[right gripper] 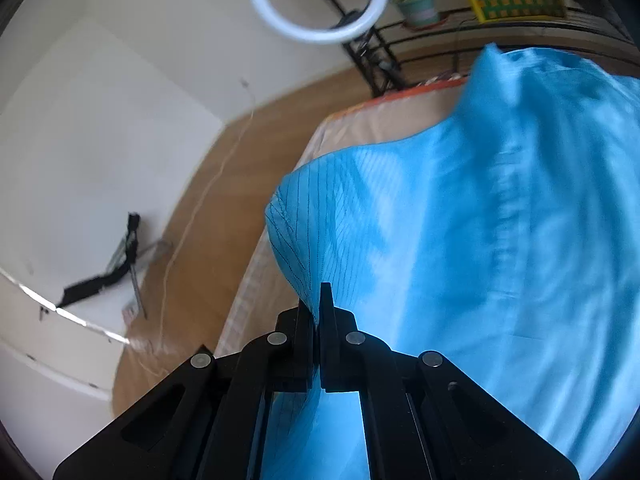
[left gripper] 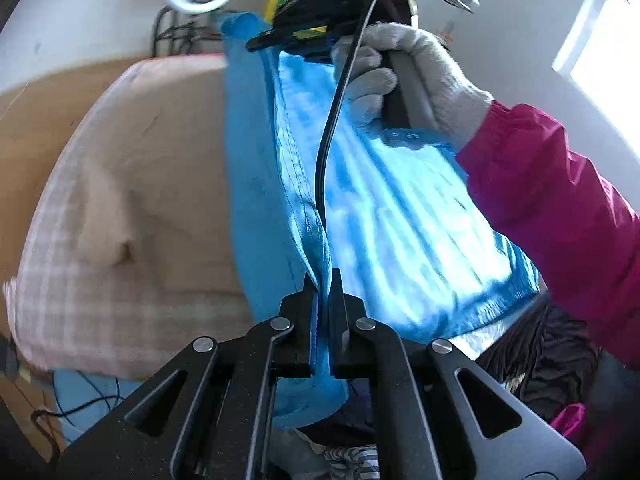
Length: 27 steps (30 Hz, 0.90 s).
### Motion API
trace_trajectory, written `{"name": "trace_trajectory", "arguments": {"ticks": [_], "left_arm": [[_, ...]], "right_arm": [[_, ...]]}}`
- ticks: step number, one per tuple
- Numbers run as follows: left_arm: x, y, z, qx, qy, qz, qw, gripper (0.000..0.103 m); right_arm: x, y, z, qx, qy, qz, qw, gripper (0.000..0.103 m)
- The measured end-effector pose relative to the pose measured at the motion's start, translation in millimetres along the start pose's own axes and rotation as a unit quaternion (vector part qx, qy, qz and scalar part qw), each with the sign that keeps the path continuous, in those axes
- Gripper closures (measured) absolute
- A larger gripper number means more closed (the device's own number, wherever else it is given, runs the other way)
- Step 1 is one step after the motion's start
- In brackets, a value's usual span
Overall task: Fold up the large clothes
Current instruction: 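Grasp the shirt side edge with the right tool while the left tool pinches the fold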
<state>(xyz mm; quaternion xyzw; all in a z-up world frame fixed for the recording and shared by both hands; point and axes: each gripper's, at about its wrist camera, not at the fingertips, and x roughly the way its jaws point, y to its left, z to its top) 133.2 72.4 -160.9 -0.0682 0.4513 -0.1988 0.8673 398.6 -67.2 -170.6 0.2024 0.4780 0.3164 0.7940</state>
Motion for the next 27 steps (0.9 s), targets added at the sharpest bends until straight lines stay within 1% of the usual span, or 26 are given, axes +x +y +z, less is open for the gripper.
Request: {"name": "trace_trajectory", "arguments": {"ticks": [3, 8, 10, 13, 16, 17, 20, 22, 23, 25, 26, 27], "left_arm": [[13, -33, 6, 0.036, 0.013, -0.009, 0.9992, 0.102], [37, -69, 5, 0.084, 0.041, -0.014, 0.9955, 0.102], [53, -86, 4, 0.105, 0.056, -0.009, 0.9929, 0.102], [74, -100, -1, 0.122, 0.074, 0.007, 0.9898, 0.102], [85, -107, -6, 0.12, 0.079, 0.026, 0.9892, 0.102], [88, -109, -7, 0.117, 0.079, 0.029, 0.9895, 0.102], [94, -106, -6, 0.074, 0.073, 0.028, 0.9942, 0.102], [100, -102, -4, 0.033, 0.065, 0.015, 0.9972, 0.102], [103, -102, -4, 0.021, 0.062, 0.011, 0.9978, 0.102], [107, -105, -7, 0.02, 0.06, 0.003, 0.998, 0.094], [107, -105, -9, 0.024, 0.063, 0.0, 0.9977, 0.083], [107, -105, -11, 0.029, 0.07, -0.005, 0.9971, 0.07]], "right_arm": [[-31, -31, -9, 0.029, -0.022, 0.002, 0.999, 0.103], [-65, -85, -25, 0.074, -0.039, -0.017, 0.996, 0.102], [-72, -102, -28, 0.081, -0.034, -0.036, 0.996, 0.103], [-74, -126, -28, 0.094, -0.032, -0.048, 0.994, 0.103], [-71, -131, -22, 0.086, -0.028, -0.047, 0.995, 0.103], [-64, -128, -18, 0.076, -0.026, -0.047, 0.996, 0.103], [-51, -121, -10, 0.055, -0.022, -0.051, 0.997, 0.103], [-45, -121, -3, 0.047, -0.021, -0.059, 0.997, 0.103], [-47, -128, -4, 0.047, -0.022, -0.063, 0.997, 0.103], [-46, -136, -4, 0.049, -0.018, -0.084, 0.995, 0.103], [-46, -140, -6, 0.047, -0.013, -0.111, 0.993, 0.102], [-48, -145, -9, 0.043, -0.01, -0.129, 0.991, 0.098]]}}
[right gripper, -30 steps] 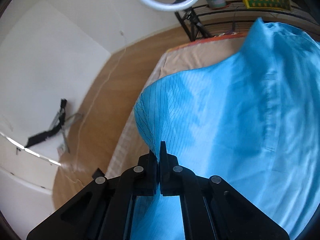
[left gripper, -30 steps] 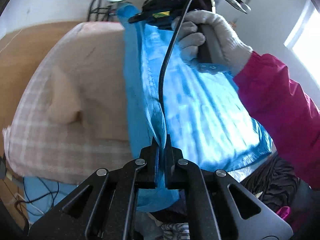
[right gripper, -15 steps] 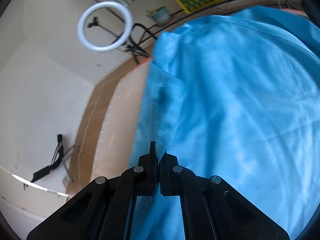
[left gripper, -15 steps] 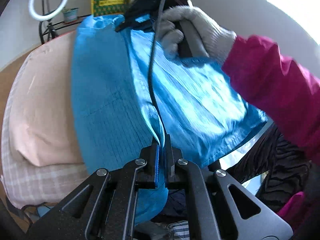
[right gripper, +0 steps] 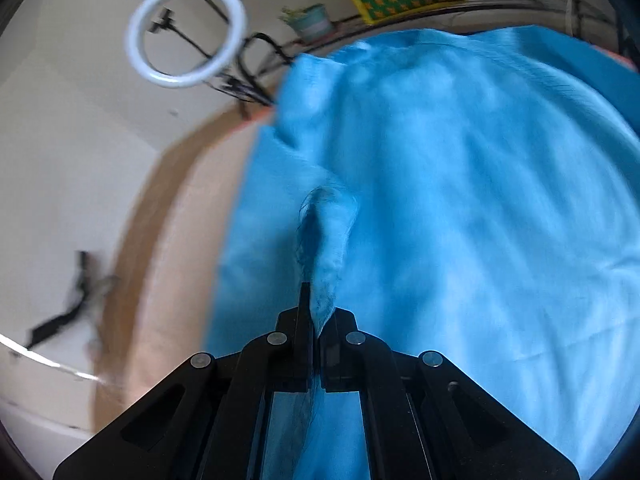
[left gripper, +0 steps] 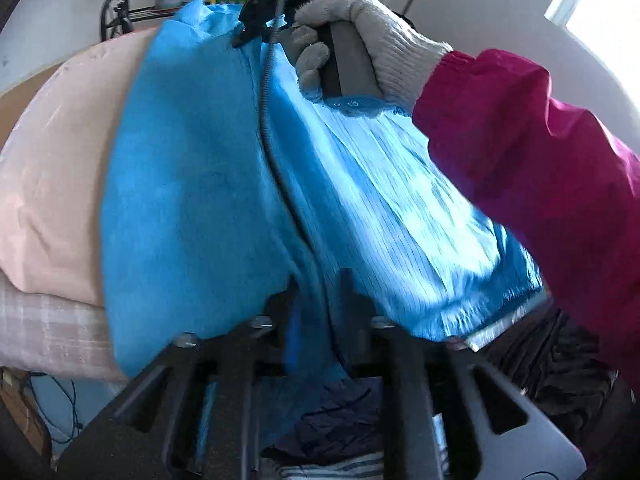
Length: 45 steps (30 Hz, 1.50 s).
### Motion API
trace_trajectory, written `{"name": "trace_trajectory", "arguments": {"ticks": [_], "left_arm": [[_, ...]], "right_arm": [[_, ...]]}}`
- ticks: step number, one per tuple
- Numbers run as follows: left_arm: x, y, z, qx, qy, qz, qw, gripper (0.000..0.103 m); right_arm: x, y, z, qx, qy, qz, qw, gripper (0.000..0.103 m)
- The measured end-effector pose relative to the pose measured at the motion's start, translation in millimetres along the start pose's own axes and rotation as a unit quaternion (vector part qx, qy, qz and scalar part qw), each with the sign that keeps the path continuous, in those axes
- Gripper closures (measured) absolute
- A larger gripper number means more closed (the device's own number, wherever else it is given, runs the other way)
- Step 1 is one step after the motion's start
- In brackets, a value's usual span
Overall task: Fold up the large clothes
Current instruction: 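Grasp the shirt side edge with the right tool while the left tool pinches the fold, then open both tools and release the light-blue shirt onto the bed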
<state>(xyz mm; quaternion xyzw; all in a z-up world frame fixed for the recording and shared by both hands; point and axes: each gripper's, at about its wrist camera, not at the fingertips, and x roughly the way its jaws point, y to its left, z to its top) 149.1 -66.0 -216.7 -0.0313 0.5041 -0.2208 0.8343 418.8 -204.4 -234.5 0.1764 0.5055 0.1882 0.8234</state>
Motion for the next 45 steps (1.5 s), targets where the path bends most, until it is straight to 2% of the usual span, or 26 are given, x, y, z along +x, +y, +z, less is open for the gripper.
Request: {"name": "trace_trajectory", "arguments": {"ticks": [2, 5, 7, 10, 13, 16, 17, 18, 19, 20, 22, 24, 25, 26, 27, 29, 31, 33, 36, 37, 40, 42, 44, 45], "left_arm": [[-6, 2, -7, 0.002, 0.007, -0.009, 0.9999, 0.064], [-30, 7, -21, 0.01, 0.01, -0.025, 0.9996, 0.064], [-56, 13, -32, 0.017, 0.005, -0.037, 0.9992, 0.064], [-97, 32, -46, 0.018, -0.015, -0.028, 0.9993, 0.062], [-119, 58, -51, -0.002, -0.025, -0.015, 0.9996, 0.062], [-126, 86, -54, -0.029, -0.03, 0.012, 0.999, 0.062], [-124, 95, -53, -0.042, -0.027, 0.005, 0.9987, 0.062], [-117, 105, -51, -0.053, -0.018, -0.001, 0.9984, 0.062], [-112, 109, -50, -0.059, -0.011, 0.006, 0.9982, 0.062], [-105, 114, -49, -0.065, -0.005, 0.006, 0.9979, 0.062], [-88, 117, -48, -0.069, 0.005, -0.006, 0.9976, 0.062], [-75, 118, -44, -0.067, 0.009, 0.002, 0.9977, 0.063], [-68, 119, -40, -0.066, 0.007, 0.002, 0.9978, 0.064], [-62, 120, -36, -0.064, 0.005, -0.003, 0.9979, 0.071], [-58, 120, -32, -0.062, 0.003, -0.007, 0.9981, 0.081], [-48, 118, -22, -0.055, 0.004, -0.016, 0.9984, 0.089], [-38, 115, -14, -0.031, 0.015, -0.013, 0.9993, 0.092], [-25, 113, -10, -0.021, 0.033, -0.009, 0.9992, 0.094], [-4, 112, -13, -0.01, 0.071, 0.02, 0.9973, 0.095], [-4, 111, -14, -0.007, 0.065, 0.024, 0.9976, 0.095], [-4, 111, -14, 0.0, 0.07, 0.025, 0.9972, 0.095], [-3, 114, -15, -0.004, 0.071, 0.019, 0.9973, 0.095], [-4, 117, -16, -0.008, 0.068, 0.014, 0.9976, 0.095], [-4, 117, -17, -0.008, 0.066, 0.013, 0.9977, 0.095]], "right_arm": [[-6, -8, -3, 0.0, 0.006, -0.015, 1.0, 0.097], [-30, -16, -6, 0.005, -0.001, -0.011, 1.0, 0.079], [-62, -16, -10, -0.005, -0.021, -0.007, 1.0, 0.075], [-105, -13, -19, -0.025, -0.039, -0.002, 0.999, 0.073], [-157, -4, -40, -0.047, -0.053, 0.024, 0.997, 0.072], [-202, 11, -78, -0.07, -0.053, 0.049, 0.995, 0.072], [-217, 18, -99, -0.08, -0.047, 0.053, 0.994, 0.069], [-222, 24, -113, -0.086, -0.04, 0.053, 0.994, 0.062], [-225, 30, -127, -0.091, -0.034, 0.049, 0.994, 0.058], [-229, 35, -150, -0.093, -0.025, 0.042, 0.994, 0.058], [-226, 43, -185, -0.101, -0.008, 0.042, 0.994, 0.058], [-218, 51, -211, -0.108, 0.006, 0.048, 0.993, 0.059], [-211, 55, -222, -0.113, 0.013, 0.048, 0.992, 0.063], [-200, 62, -234, -0.125, 0.017, 0.056, 0.99, 0.066], [-190, 68, -240, -0.138, 0.022, 0.058, 0.988, 0.074], [-169, 80, -246, -0.151, 0.033, 0.068, 0.986, 0.079], [-151, 90, -248, -0.165, 0.042, 0.067, 0.983, 0.085], [-128, 99, -250, -0.181, 0.05, 0.059, 0.98, 0.085], [-105, 108, -253, -0.202, 0.074, 0.044, 0.976, 0.085], [-100, 109, -256, -0.212, 0.082, 0.03, 0.973, 0.085], [-92, 99, -263, -0.229, 0.11, -0.019, 0.967, 0.086], [-103, 75, -268, -0.224, 0.115, -0.054, 0.966, 0.089], [-116, 54, -268, -0.197, 0.116, -0.036, 0.973, 0.09], [-121, 43, -266, -0.179, 0.12, -0.045, 0.976, 0.09]]}}
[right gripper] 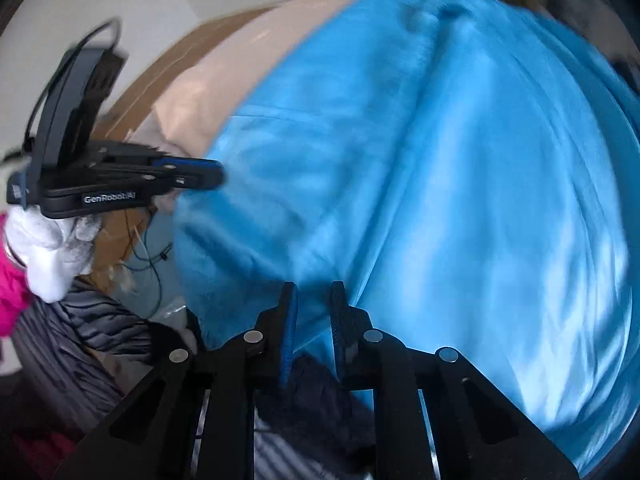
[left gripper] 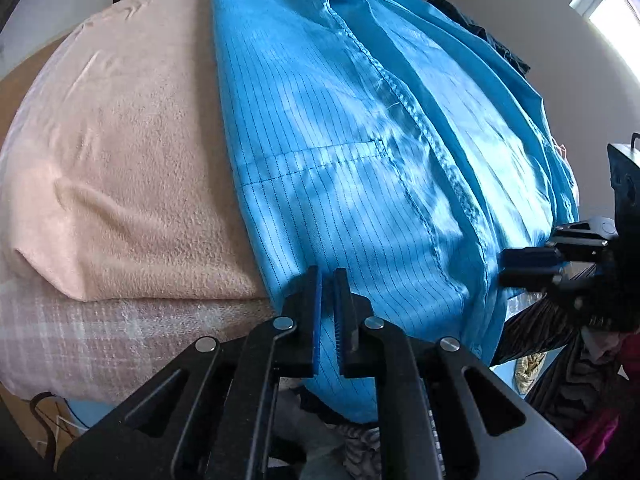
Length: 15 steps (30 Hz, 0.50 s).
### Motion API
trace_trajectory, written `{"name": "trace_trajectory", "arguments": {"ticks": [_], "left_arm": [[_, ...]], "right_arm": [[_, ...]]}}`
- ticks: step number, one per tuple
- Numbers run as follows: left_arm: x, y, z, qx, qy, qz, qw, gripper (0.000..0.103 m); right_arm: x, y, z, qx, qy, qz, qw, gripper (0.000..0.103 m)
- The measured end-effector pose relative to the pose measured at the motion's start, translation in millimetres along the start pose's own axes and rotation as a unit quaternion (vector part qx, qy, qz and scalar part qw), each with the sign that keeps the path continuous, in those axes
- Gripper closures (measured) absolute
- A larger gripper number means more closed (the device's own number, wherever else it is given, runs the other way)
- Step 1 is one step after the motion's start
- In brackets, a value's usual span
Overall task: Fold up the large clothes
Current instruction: 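Open both tools and release the light-blue shirt onto the bed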
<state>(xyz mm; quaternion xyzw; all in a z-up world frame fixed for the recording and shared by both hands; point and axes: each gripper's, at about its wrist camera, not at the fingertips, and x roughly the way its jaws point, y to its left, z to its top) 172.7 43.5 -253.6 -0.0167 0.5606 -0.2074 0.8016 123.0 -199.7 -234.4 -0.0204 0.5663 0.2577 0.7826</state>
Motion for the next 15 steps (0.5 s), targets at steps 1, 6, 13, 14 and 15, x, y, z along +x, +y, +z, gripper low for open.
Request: {"name": "trace_trajectory", "arguments": {"ticks": [1, 6, 13, 14, 15], "left_arm": [[-1, -1, 0, 0.002, -0.002, 0.001, 1.0, 0.096], [-14, -4, -1, 0.003, -0.026, 0.005, 0.9996, 0.095], [-61, -41, 2, 0.031, -0.112, -0.003, 0.9932, 0.095], [-65, -49, 2, 0.037, -0.122, -0.007, 0.9918, 0.095], [-69, -55, 2, 0.04, -0.131, -0.013, 0.9904, 0.095]], "right_arm": [[-4, -6, -3, 0.005, 0.0, -0.011, 1.0, 0.09], [-41, -23, -14, 0.019, -0.057, 0.014, 0.998, 0.086], [-92, -39, -18, 0.034, -0.176, 0.005, 0.984, 0.085], [-101, -46, -20, 0.041, -0.191, 0.003, 0.981, 0.085], [-106, -51, -20, 0.044, -0.197, -0.001, 0.979, 0.084]]}}
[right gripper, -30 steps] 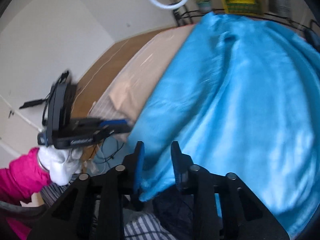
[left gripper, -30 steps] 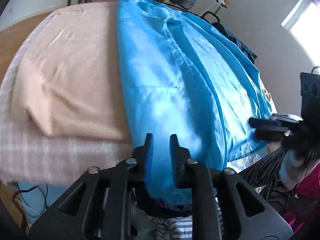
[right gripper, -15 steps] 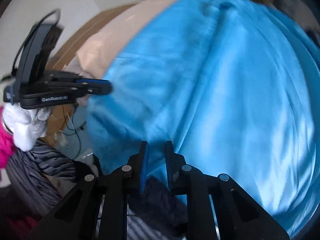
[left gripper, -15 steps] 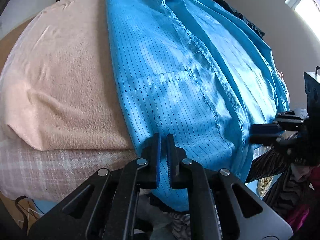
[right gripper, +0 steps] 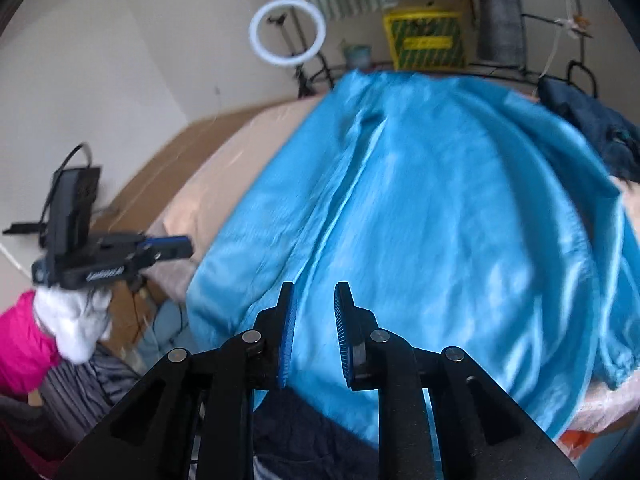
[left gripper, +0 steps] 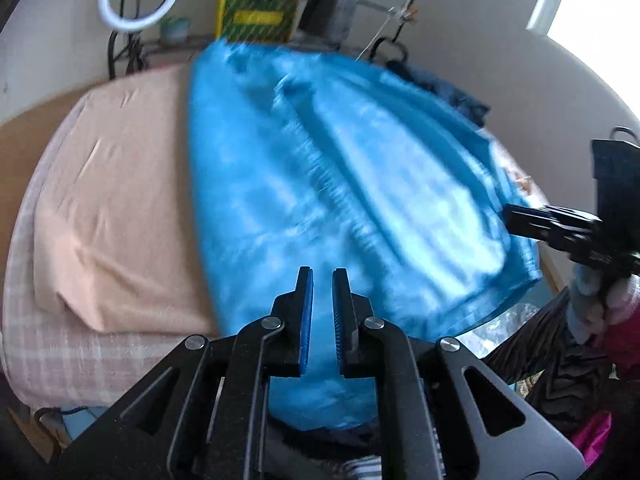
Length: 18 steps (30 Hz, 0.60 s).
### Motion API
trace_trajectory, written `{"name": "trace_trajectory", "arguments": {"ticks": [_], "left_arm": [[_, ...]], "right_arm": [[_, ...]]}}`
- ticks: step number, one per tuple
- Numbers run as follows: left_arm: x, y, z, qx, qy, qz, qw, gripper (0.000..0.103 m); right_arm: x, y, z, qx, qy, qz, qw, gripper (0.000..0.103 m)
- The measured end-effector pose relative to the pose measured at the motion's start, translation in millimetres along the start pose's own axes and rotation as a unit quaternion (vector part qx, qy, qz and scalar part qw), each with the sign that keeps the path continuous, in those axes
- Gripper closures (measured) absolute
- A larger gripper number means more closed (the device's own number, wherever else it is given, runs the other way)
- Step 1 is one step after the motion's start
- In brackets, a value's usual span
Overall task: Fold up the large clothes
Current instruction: 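Open both tools and release the light-blue shirt onto the bed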
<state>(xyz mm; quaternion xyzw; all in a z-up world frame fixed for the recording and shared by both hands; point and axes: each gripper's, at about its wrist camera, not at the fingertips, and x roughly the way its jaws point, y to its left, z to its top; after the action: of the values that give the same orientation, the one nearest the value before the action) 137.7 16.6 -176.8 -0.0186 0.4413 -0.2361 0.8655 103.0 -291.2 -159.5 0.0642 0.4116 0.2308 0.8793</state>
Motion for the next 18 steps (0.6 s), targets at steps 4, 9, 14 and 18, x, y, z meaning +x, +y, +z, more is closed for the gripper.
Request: {"name": "trace_trajectory", "arguments": {"ticks": [4, 9, 14, 18], "left_arm": [[-1, -32, 10, 0.019, -0.023, -0.017, 0.9994, 0.093], [10, -62, 19, 0.04, -0.016, -0.049, 0.9979, 0.07], [30, -89, 27, 0.073, 0.001, -0.058, 0.9956, 0.07], [50, -98, 35, 0.073, 0.019, -0.069, 0.9948, 0.07]], "right_arm": [[-14, -13, 5, -0.003, -0.014, -0.033, 0.999, 0.071], [-39, -50, 11, 0.005, -0.018, -0.091, 0.996, 0.051], [-63, -111, 8, 0.063, -0.026, -0.139, 0.988, 0.046], [-84, -179, 0, 0.148, -0.034, -0.17, 0.974, 0.045]]}}
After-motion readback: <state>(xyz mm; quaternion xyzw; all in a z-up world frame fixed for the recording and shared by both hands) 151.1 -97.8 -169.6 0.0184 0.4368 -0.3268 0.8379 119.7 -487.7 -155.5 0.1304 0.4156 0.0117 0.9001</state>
